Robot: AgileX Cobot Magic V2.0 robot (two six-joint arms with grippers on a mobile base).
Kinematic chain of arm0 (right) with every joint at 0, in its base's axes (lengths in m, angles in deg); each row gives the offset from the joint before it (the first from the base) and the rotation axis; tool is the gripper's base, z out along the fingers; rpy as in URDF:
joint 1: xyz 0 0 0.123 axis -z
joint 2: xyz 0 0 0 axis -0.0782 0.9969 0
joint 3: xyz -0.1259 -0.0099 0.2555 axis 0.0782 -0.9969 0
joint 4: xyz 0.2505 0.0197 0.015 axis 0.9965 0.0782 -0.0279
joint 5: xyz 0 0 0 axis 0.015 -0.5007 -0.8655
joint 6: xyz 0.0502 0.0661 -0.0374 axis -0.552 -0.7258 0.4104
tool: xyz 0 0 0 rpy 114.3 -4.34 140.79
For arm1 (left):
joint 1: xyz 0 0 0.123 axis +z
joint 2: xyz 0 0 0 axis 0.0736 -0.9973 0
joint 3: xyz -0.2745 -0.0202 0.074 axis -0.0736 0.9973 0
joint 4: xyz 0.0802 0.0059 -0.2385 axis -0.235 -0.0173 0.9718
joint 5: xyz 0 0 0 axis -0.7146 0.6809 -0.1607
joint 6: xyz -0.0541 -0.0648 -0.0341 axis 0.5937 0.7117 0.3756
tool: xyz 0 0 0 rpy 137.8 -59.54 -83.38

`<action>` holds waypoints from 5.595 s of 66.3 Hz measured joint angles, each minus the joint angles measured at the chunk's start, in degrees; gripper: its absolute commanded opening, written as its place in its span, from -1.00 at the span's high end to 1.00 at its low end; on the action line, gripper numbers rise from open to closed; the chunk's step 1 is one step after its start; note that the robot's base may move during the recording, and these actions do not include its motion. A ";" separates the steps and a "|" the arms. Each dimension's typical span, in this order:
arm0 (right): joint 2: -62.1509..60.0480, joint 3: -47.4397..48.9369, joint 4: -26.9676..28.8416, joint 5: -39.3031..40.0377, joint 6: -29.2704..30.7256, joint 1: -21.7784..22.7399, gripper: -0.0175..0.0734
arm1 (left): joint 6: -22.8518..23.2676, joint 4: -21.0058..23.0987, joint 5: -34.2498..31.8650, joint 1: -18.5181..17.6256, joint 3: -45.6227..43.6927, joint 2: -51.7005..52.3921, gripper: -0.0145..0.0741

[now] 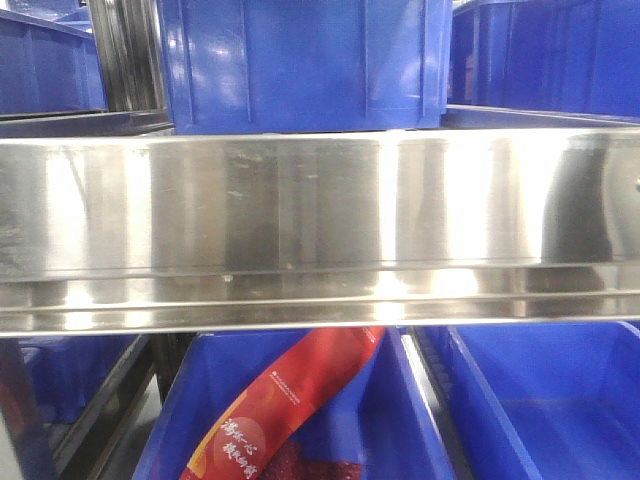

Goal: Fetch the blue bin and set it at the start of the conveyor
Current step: 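Pull the held bin back off the shelf with both grippers, then hold the bin with both grippers while driving toward the red conveyor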

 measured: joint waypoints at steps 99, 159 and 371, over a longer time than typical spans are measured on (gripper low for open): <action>0.00 0.03 0.32 0.14 -0.25 0.00 0.95 | 0.00 -0.23 -0.47 0.00 0.00 -0.10 0.92; 0.00 0.03 0.32 0.14 -0.39 0.10 0.95 | 0.00 -0.12 -0.47 0.00 0.00 -0.10 0.92; -0.21 0.14 0.32 0.03 -0.46 0.10 0.95 | 0.10 -0.01 -0.83 0.00 0.00 -0.10 0.92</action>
